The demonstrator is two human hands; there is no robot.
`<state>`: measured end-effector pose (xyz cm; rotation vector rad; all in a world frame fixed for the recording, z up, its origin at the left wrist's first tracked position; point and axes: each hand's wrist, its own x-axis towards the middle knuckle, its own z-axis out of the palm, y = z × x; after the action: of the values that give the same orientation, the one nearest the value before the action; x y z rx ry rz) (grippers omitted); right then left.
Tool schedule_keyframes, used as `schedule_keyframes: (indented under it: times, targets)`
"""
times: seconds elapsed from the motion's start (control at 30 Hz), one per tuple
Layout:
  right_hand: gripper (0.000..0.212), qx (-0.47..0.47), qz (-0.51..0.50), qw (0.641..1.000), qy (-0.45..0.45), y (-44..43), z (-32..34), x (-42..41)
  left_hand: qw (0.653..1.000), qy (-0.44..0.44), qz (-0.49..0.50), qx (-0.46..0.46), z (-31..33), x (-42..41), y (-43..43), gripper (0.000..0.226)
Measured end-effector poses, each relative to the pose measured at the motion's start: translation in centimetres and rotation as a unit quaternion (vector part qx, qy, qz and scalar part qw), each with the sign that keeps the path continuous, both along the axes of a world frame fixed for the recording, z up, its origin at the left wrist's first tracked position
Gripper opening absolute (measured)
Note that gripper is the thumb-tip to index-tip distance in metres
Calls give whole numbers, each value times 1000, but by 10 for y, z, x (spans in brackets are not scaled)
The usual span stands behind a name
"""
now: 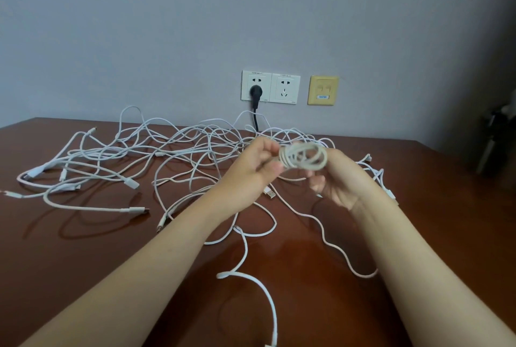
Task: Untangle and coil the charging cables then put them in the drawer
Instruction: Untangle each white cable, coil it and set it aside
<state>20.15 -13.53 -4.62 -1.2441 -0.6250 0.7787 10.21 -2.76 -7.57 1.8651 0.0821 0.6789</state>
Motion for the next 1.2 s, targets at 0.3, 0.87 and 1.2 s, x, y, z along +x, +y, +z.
schedule_keyframes:
  times: [0.3,0.87,1.2]
  targets:
    - [14,72,-91,985,-124,14,-4,-17,938,-42,-73,-336,10,0,-4,28]
    - [17,49,45,994,85,8,-9,9,999,31,26,21,1,4,-10,28]
    - [15,9,-43,985,-168,5,-4,4,985,19,111,133,-7,1,-14,41]
